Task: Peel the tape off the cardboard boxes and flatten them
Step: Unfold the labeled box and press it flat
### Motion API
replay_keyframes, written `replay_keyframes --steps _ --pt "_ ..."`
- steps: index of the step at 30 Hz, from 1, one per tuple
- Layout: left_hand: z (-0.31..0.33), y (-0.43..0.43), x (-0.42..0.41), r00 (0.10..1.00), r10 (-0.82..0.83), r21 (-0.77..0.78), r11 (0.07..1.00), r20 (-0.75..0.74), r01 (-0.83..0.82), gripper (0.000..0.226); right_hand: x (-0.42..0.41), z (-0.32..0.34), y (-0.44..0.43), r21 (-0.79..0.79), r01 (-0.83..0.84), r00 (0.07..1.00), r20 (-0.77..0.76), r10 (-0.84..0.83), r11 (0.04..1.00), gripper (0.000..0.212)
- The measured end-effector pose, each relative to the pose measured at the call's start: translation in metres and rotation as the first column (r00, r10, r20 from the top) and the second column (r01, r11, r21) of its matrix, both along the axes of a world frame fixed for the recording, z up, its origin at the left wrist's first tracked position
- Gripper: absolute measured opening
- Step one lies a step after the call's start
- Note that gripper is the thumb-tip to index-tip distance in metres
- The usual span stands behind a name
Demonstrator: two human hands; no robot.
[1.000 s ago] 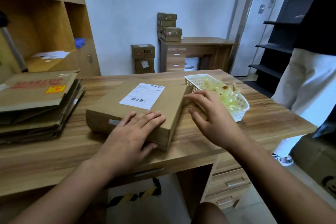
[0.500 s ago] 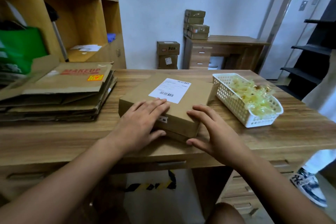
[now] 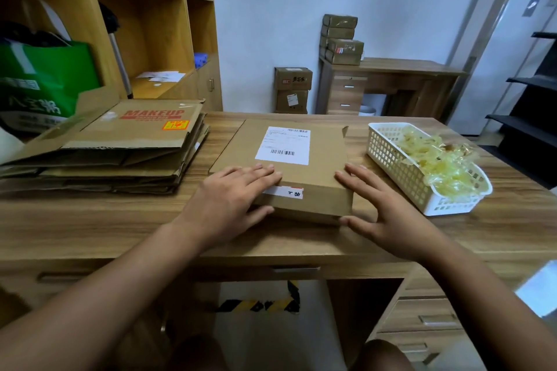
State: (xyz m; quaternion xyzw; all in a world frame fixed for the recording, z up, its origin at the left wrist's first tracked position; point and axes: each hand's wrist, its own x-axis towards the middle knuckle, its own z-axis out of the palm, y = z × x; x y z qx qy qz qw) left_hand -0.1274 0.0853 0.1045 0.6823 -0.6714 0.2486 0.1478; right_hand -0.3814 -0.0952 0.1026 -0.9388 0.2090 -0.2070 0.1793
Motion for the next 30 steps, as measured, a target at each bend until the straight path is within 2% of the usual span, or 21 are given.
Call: replay_keyframes --steps 5,9,13,16,18,21,23,26,30 --pt "0.003 -0.002 -0.006 1.000 0.008 -0.015 1.000 -0.028 -0.008 0.052 -0.004 -0.003 -0.003 0.063 0.054 0.994 0.087 -0.059 0.997 0.061" --pt "0.010 -0.006 -0.013 0.999 0.022 -0.051 0.998 -0.044 -0.025 0.043 0.001 -0.009 0.004 0.062 0.157 0.964 0.207 -0.166 0.986 0.062" --pt "0.012 -0.008 -0.018 0.997 0.056 -0.052 0.997 -0.048 -0.059 0.041 0.002 -0.021 0.018 0.049 0.325 0.846 0.432 -0.313 0.944 0.045" --pt "0.016 -0.010 -0.020 0.994 0.089 -0.041 0.995 -0.063 -0.091 0.041 0.001 -0.031 0.034 0.015 0.374 0.781 0.534 -0.323 0.927 0.025" --pt "0.020 -0.013 -0.019 0.992 0.110 -0.026 0.993 -0.063 -0.112 0.041 0.003 -0.039 0.045 -0.036 0.325 0.830 0.490 -0.267 0.945 0.023" --pt "0.028 -0.019 -0.017 0.986 0.146 0.021 0.989 -0.079 -0.144 0.049 0.010 -0.045 0.062 -0.090 0.192 0.941 0.300 -0.157 0.977 0.039" --pt "0.034 -0.023 -0.014 0.980 0.179 0.083 0.982 -0.091 -0.171 0.049 0.018 -0.044 0.068 -0.146 0.096 0.982 0.177 -0.069 0.985 0.048" --pt "0.051 -0.029 -0.006 0.955 0.229 0.221 0.957 -0.187 -0.186 0.043 0.035 -0.039 0.071 -0.212 0.011 0.999 0.034 -0.004 0.977 0.059" --pt "0.067 -0.038 0.004 0.936 0.239 0.374 0.918 -0.260 -0.131 0.040 0.047 -0.039 0.071 -0.276 -0.003 0.995 -0.098 -0.025 0.961 0.063"
